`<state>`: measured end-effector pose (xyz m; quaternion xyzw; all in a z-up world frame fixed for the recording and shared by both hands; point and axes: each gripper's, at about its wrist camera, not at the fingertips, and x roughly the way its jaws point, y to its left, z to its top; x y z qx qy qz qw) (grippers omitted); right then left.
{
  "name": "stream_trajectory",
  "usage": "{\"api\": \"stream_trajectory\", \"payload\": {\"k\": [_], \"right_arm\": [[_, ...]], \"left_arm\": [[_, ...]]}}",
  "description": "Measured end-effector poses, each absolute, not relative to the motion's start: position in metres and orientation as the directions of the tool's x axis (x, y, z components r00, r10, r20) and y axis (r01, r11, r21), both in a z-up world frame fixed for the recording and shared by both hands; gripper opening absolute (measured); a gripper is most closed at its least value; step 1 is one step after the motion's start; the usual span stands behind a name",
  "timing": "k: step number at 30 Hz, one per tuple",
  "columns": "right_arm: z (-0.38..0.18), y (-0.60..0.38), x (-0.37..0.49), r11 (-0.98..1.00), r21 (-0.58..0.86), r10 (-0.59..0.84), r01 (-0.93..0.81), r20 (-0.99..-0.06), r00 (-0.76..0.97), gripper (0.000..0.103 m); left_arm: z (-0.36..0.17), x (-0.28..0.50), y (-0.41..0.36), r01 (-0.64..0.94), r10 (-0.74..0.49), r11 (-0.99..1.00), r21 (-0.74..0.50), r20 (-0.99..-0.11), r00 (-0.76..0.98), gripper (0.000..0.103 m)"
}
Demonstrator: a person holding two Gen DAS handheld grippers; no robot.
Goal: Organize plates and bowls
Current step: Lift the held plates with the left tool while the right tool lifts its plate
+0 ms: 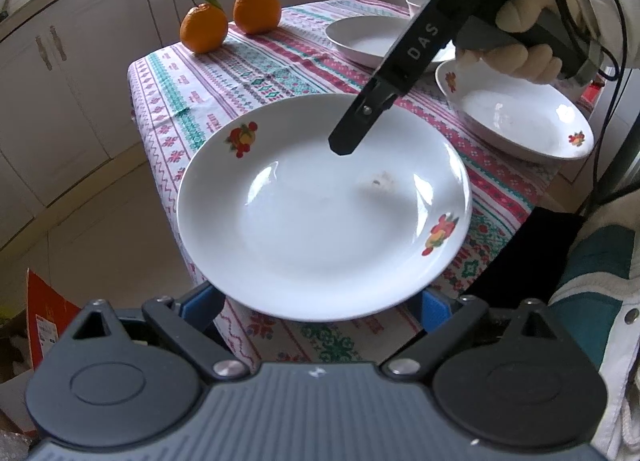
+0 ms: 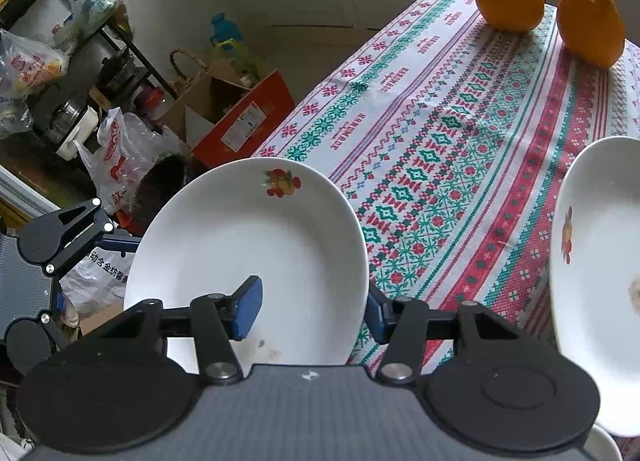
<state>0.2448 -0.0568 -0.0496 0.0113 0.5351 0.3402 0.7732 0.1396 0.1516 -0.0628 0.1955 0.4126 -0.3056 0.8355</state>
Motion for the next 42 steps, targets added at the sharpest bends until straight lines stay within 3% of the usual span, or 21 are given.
{"api": "stream_trajectory", "payload": {"k": [42], "right_arm": [[-0.051, -0.078, 0.299, 0.854, 0.3, 0.452, -0.425, -0.833, 0.318, 0.06]], "left_arm": [[-0.072, 0.214, 0.127, 0.703, -0.379, 0.703, 0.108, -0.779, 0.499, 0.097]]}}
